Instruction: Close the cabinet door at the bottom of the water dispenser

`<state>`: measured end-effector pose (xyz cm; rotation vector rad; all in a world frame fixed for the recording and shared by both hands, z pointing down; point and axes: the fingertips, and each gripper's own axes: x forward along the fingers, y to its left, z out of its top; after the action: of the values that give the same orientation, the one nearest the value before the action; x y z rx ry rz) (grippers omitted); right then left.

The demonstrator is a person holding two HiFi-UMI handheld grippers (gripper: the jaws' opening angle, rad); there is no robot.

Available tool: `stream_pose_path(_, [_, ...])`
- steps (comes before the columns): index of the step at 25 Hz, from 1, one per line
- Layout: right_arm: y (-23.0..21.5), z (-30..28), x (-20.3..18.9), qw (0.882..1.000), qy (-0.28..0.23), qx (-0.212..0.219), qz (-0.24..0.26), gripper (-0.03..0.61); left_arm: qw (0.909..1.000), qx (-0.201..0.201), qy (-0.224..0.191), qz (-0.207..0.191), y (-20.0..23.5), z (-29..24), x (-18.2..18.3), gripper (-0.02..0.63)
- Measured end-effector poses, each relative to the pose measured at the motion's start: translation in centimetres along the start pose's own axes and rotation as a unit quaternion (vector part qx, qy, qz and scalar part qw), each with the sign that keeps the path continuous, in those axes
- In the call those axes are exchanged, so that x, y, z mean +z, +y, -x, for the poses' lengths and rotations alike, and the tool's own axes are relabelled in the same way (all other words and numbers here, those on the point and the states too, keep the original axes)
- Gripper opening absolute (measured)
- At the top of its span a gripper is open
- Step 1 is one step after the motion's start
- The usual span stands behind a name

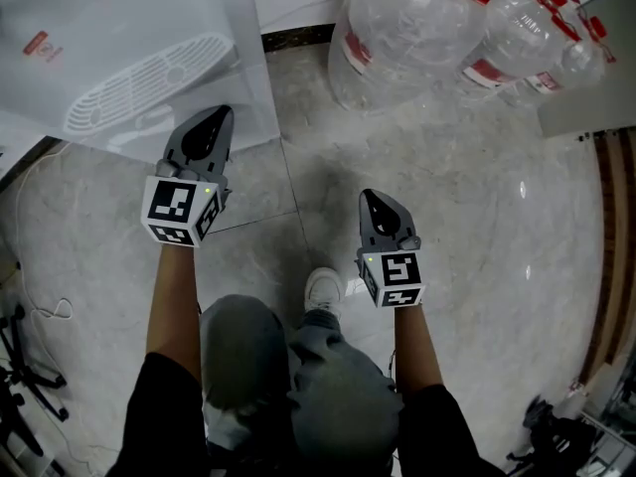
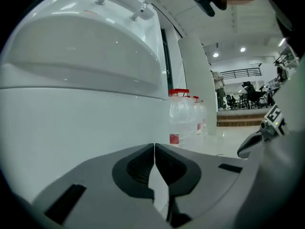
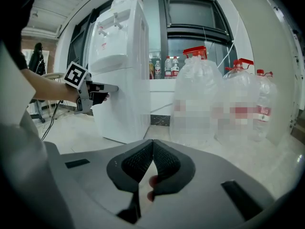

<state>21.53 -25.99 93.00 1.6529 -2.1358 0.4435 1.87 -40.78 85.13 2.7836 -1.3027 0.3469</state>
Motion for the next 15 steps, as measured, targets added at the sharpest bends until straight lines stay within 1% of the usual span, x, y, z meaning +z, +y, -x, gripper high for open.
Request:
stream_pose_path(3, [-0.1,0.1,0.3,1.0,-0.002,-0.002,-0.007,0.012,0.9999,-0.006,-0.007,0.012,-0.6,0.6,0.2,0.015])
stream_pose_path(5, [0.2,0.2,1.0,1.0,-0.007,-0.001,-0.007,0.012,0.9999,-0.005,-0.009,0.013,-0.9,1.3,0.3,0.015])
stream_pose_path(8, [0.8,0.3,2.3,1.0,-0.014,0.005,-0.009,0.012,0.9996,0.004,-0.011,0.026,-0.8,2.6,0.7,0.015])
stream_pose_path(11, [1.4,0.7,3.5,1.0,-0.01,0.013,-0.002,0.012,0.9991,0.015,-0.015,0.038,-0.7,3.9,1.6,0.015])
stream_pose_path(15, [2.3,1.6,6.8,1.0,-0.016,0.02,0.001,0.012,0.9983,0.028,-0.013,0.049,-0.7,5.5,3.7,0.015])
